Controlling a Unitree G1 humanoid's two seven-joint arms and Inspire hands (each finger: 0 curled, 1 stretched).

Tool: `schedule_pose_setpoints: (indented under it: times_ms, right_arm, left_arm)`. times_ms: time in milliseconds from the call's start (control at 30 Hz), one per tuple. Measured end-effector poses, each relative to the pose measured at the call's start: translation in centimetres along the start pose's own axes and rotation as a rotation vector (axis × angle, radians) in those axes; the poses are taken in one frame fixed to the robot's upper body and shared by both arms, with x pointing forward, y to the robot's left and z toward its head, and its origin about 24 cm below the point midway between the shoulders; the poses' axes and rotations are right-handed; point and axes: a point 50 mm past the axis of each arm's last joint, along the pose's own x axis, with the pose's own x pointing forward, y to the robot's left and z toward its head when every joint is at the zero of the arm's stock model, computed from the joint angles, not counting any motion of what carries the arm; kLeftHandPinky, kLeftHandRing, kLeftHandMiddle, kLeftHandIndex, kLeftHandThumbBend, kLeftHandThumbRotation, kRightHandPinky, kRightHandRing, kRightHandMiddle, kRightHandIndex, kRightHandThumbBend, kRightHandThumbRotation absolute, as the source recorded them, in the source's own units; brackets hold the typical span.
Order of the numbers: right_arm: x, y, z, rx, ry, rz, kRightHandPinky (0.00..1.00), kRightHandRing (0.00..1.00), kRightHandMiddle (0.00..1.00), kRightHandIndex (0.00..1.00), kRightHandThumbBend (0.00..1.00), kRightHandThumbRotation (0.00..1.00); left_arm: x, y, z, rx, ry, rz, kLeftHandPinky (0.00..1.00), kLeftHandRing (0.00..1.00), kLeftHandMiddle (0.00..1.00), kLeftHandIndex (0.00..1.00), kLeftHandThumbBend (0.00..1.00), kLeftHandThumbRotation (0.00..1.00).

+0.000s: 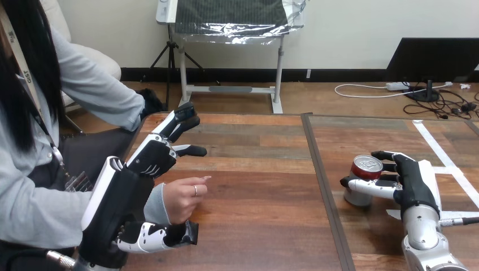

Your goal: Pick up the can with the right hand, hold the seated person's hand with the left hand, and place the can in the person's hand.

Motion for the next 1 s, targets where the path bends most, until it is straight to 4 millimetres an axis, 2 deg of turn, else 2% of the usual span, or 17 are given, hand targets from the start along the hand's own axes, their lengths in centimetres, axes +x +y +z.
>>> schedule_pose_setpoints:
  times_ms: [600, 1000]
  right_arm:
    - [-0.04, -0.03, -0.01, 0.010, 0.003, -0.036, 0.43, 0.48, 0.57, 0.58, 0.88, 0.00]
    - [-0.05, -0.09, -0.01, 0.005, 0.002, -0.053, 0.39, 0.44, 0.54, 0.56, 0.84, 0.00]
  left_arm:
    - [0.00, -0.01, 0.00, 0.000, 0.000, 0.000, 0.72, 0.91, 0.94, 0.90, 1.00, 0.62]
    - [0.00, -0.02, 0.00, 0.001, 0.000, -0.002, 0.73, 0.91, 0.95, 0.90, 1.00, 0.62]
